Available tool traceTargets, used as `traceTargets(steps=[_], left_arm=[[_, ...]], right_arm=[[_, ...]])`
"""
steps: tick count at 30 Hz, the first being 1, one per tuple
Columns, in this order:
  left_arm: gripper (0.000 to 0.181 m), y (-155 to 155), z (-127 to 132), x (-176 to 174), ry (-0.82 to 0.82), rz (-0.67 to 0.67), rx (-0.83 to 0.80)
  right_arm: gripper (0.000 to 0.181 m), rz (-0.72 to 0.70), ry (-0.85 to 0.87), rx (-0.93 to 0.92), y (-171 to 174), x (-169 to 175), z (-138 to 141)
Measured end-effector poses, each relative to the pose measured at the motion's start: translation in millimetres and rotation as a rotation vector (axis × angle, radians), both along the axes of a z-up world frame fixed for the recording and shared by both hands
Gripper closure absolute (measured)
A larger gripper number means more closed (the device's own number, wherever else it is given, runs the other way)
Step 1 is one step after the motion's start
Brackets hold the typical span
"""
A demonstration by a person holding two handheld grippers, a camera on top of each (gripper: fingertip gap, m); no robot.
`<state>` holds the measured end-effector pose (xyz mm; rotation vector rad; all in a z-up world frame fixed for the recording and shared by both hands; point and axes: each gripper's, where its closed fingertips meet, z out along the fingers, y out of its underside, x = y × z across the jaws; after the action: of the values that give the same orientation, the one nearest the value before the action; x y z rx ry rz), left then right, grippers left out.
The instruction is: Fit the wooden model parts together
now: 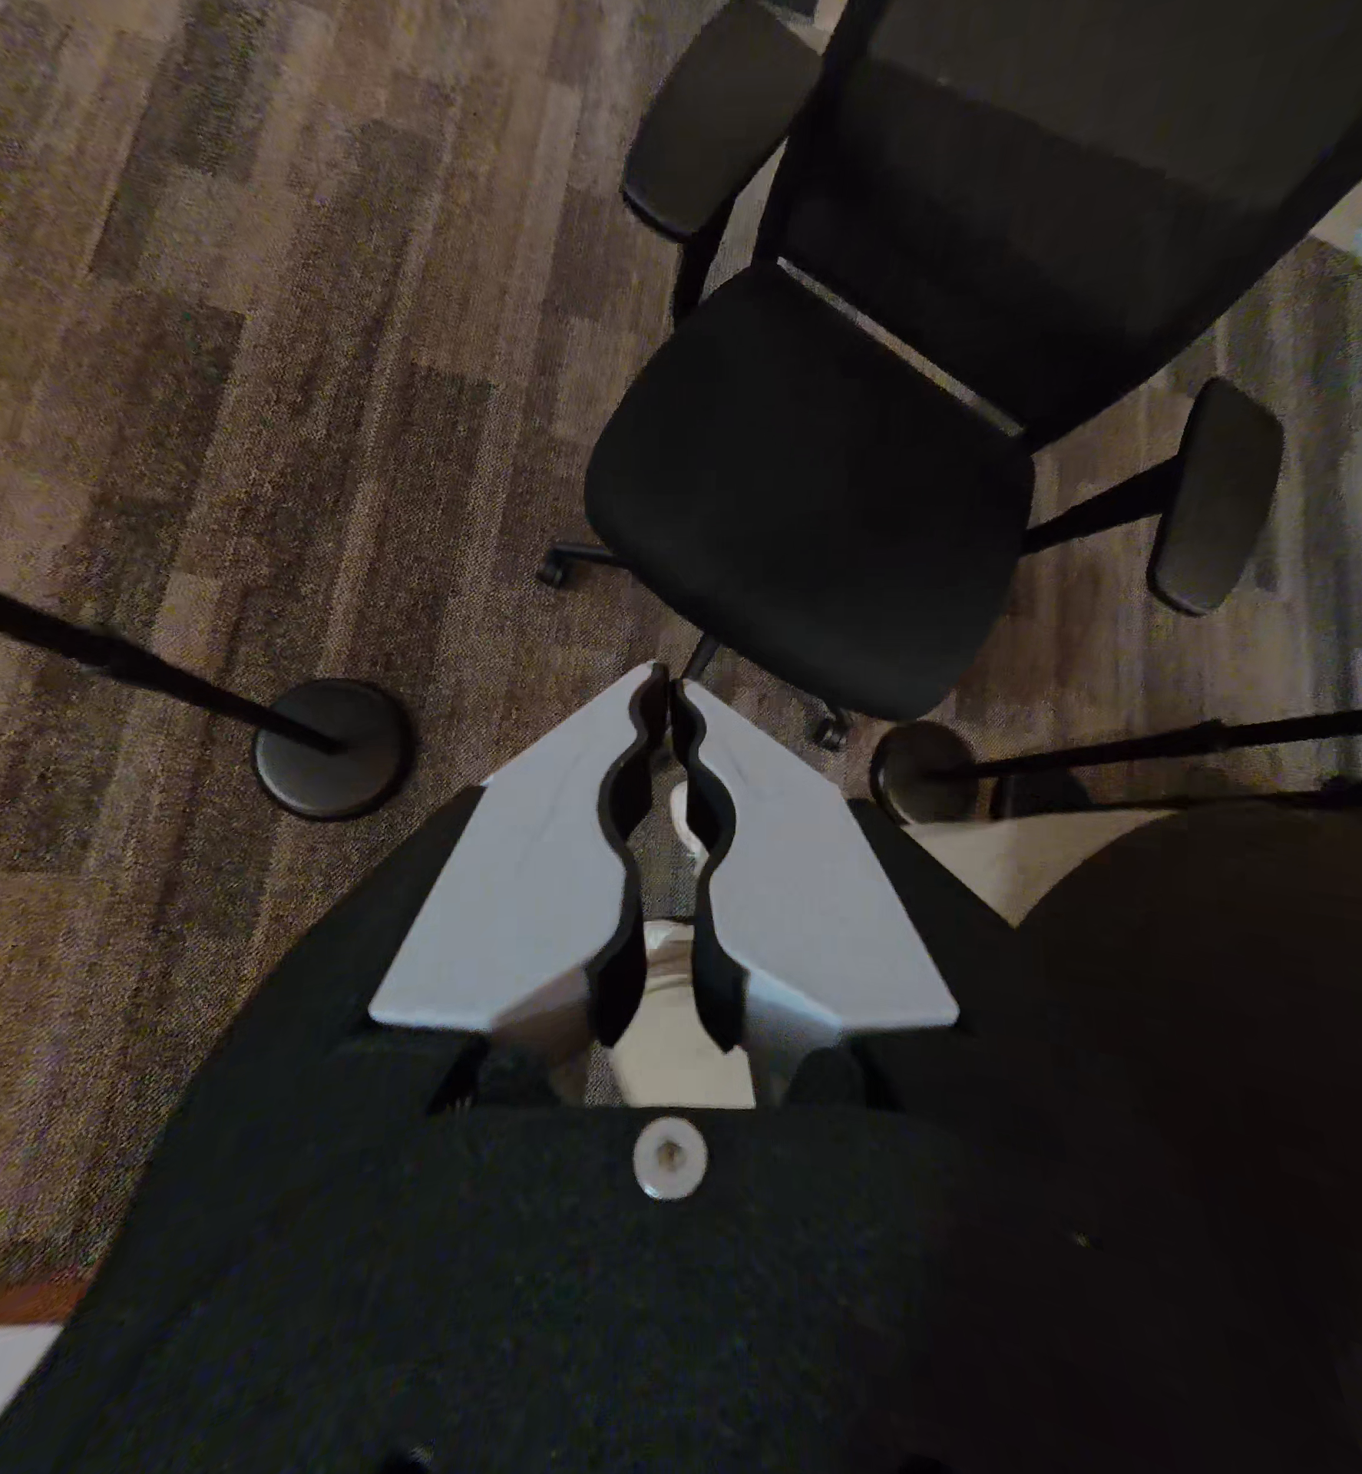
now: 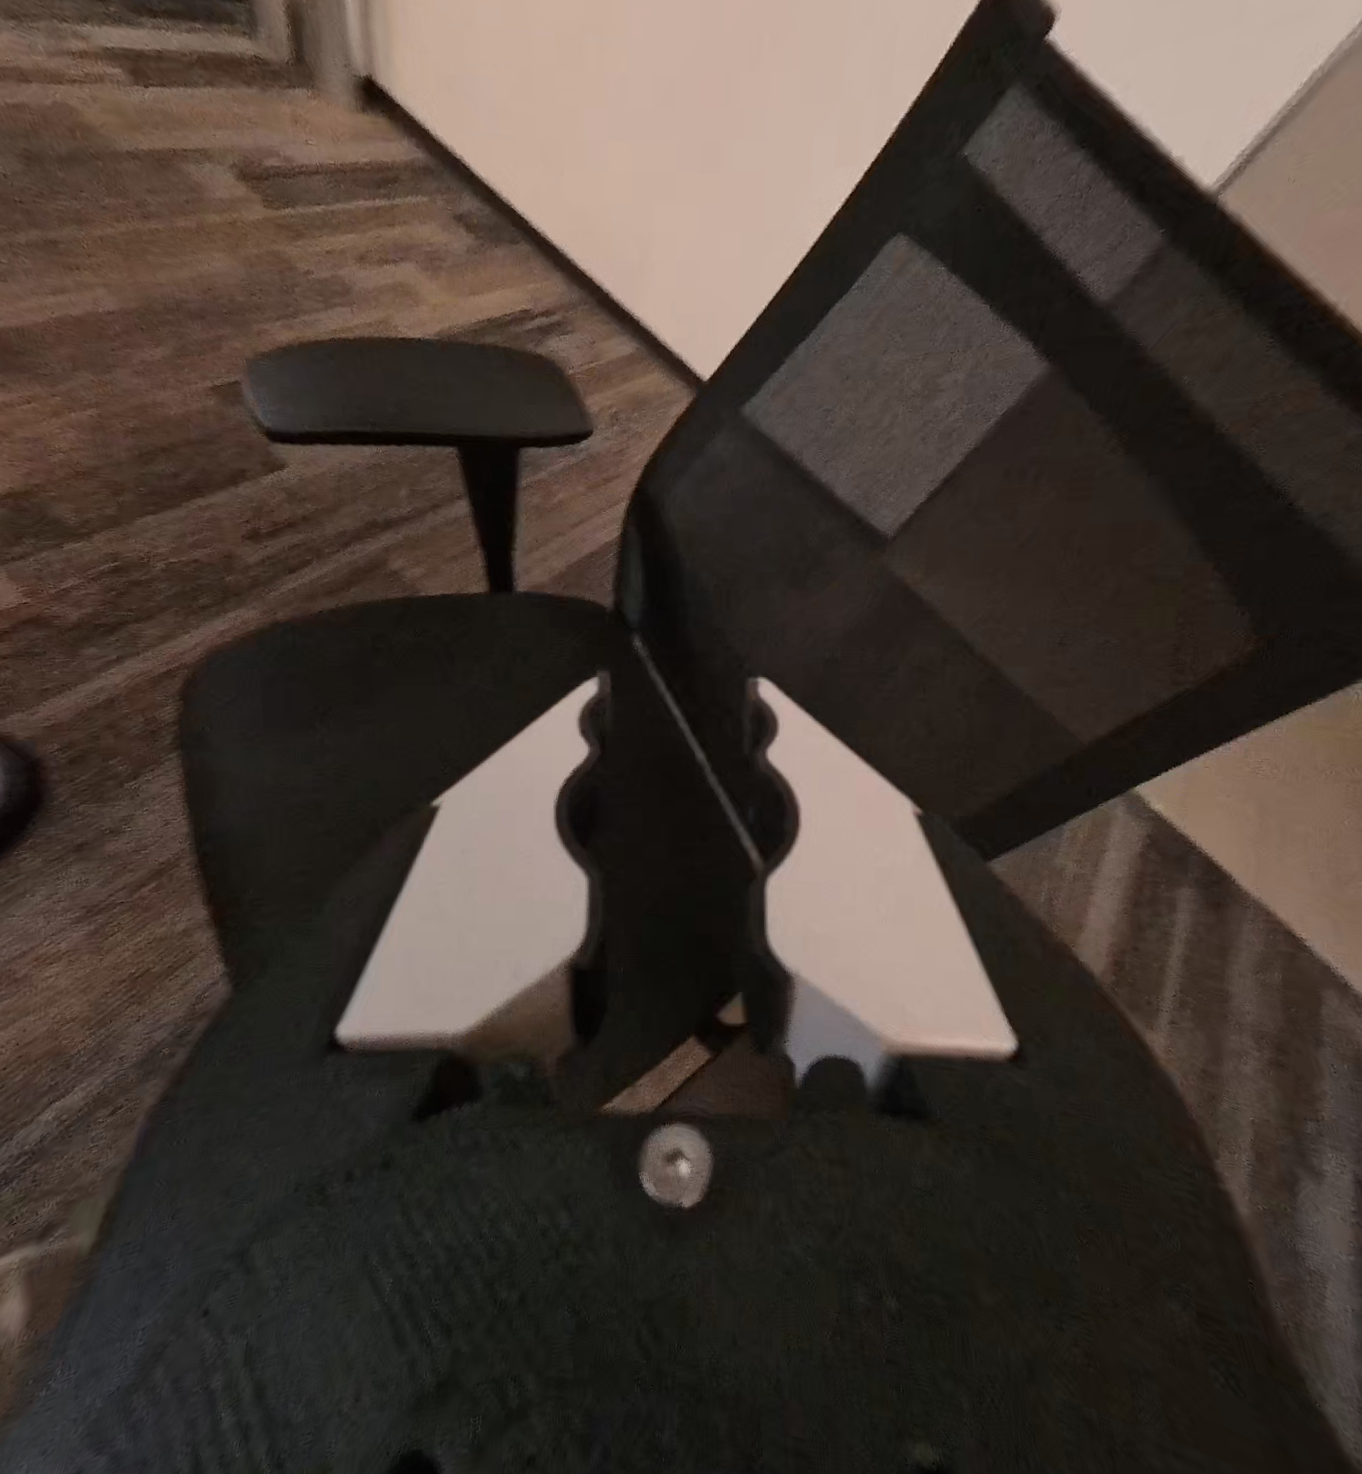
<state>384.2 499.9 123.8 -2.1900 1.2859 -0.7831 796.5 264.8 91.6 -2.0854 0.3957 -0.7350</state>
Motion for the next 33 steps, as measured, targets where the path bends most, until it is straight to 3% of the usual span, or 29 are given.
traceTargets(steps=[2,5,9,11,12,14,18,21,26,30,33], left_arm=[[0.181,2,1,24,-0.032,-0.018,-0.028],[0.181,-2,-14,57,-0.051,-0.068,-0.048],[0.181,-1,-32,95,0.008,-0.184,0.020],[0.181,12,-35,113,0.004,-0.242,0.076],[0.181,18,-33,122,-0.020,-0.271,0.075],[0.181,33,-29,137,-0.074,-0.321,0.041],[0.181,71,-21,145,-0.096,-0.428,0.047],[0.181,98,-26,140,-0.050,-0.489,0.094],[0.177,106,-17,146,-0.100,-0.567,0.036],[0.164,115,-8,162,-0.115,-0.604,0.057],[0.160,120,-4,180,-0.130,-0.592,0.026]], right_arm=[[0.149,0.008,-0.039,-0.028,5,6,-13],[0.140,0.024,0.045,-0.099,23,-1,-43],[0.159,-0.126,0.208,0.016,46,-30,-56],[0.172,-0.165,0.207,-0.035,49,-44,-63],[0.181,-0.188,0.169,-0.078,48,-49,-63],[0.181,-0.226,0.143,-0.113,50,-62,-55],[0.181,-0.372,0.377,0.036,72,-101,-42],[0.181,-0.469,0.391,0.076,82,-115,-29],[0.181,-0.655,0.332,0.220,47,-146,0],[0.169,-0.788,0.441,0.257,-4,-191,-32],[0.159,-0.850,0.470,0.285,-22,-215,-51]])
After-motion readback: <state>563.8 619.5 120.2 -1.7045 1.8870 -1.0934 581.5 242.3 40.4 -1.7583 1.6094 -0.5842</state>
